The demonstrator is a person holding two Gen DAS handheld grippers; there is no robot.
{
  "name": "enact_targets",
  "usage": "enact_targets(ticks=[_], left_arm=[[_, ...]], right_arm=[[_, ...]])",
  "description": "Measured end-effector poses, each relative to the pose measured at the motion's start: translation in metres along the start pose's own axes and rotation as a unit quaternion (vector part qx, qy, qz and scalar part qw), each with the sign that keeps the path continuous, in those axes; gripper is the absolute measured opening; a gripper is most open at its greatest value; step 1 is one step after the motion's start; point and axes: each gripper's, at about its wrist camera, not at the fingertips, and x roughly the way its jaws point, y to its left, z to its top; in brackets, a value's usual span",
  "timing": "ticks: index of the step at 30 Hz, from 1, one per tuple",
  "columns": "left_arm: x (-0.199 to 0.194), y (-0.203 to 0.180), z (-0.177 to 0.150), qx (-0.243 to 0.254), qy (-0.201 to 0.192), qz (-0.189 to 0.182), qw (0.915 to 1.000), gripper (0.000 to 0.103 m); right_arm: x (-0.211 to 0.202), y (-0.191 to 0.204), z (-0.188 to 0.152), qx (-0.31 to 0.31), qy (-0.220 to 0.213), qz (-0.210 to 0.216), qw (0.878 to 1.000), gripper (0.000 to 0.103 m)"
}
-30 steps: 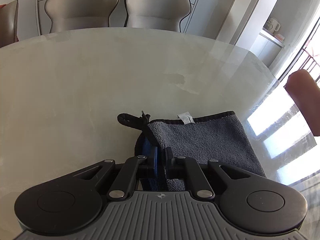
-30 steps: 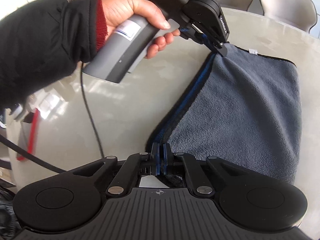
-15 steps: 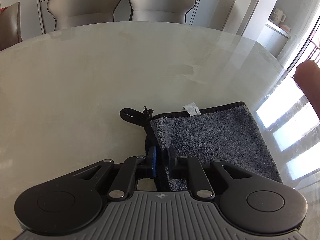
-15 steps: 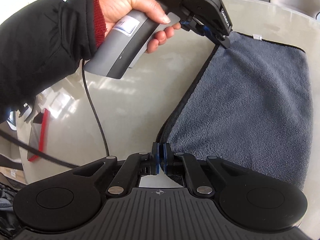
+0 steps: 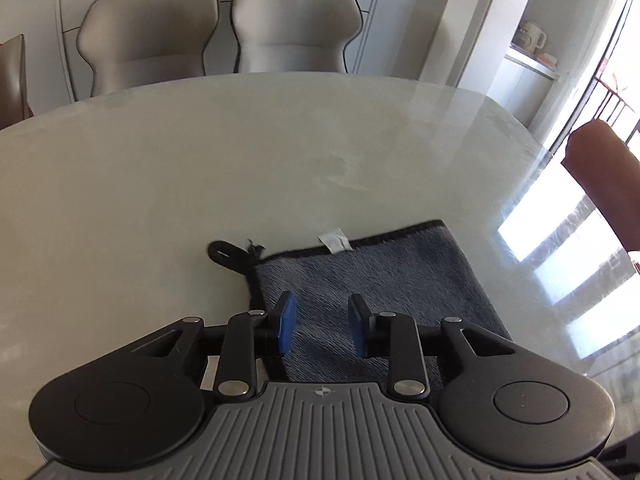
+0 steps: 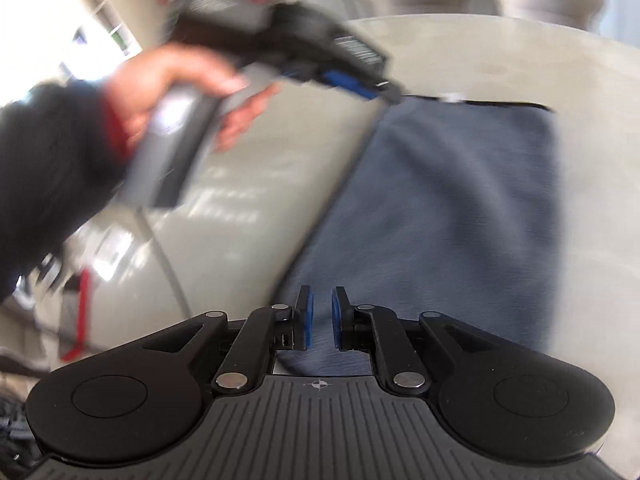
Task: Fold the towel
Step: 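Open both grippers and release the folded grey towel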
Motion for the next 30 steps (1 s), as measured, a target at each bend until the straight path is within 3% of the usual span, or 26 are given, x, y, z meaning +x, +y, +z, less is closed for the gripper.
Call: enact_targets(ticks=[3,7,11,14,15,17,19,24,30], left_arm=[[0.009,-0.008,-0.016,0.007,0.034,0.0,0.9994,0.029],[0.003,-0.014,-0.031,0.036,0.036,0.013,0.9986,0.029],[-0.012,-0.015,-0.037,0.028,0.033,0.006,0.999,0.029],[-0.022,-0.023,-0.044,0.024,0.021,-0.022,0.9992,0.03],[-0.024,-0.027,-0.048,0.027,0.023,-0.032,0.9989,0.03],[-0.024,-0.035,-0.056,0.036,0.035,-0.044,0.9977,0.03],[-0.018,-0.04,-0.065,0.044,0.058,-0.039,0.9966,0.03],[-0.027,-0.043,-0.07,0.047,0.064,-0.026,0.9965,0.03],[-0.023,-0.041,-0.068,0.026,0.053,-0.02,0.998,0.035]], right_arm=[[0.003,-0.013,-0.005,0.012,0.02,-0.012,1.0,0.011],[0.002,-0.014,-0.018,0.01,0.035,0.004,0.999,0.015],[-0.002,-0.013,-0.022,-0.001,0.049,0.019,0.999,0.016],[-0.009,-0.019,-0.013,-0.002,0.023,0.007,1.0,0.018],[-0.012,-0.023,-0.01,0.0,0.013,-0.002,1.0,0.024],[-0.013,-0.033,-0.004,0.004,-0.004,-0.035,0.999,0.026],[-0.01,-0.041,-0.002,0.002,0.002,-0.047,0.999,0.026],[-0.011,-0.043,-0.004,-0.033,0.026,-0.048,0.998,0.027],[-0.015,-0.051,0.021,-0.062,-0.025,-0.027,0.997,0.027]])
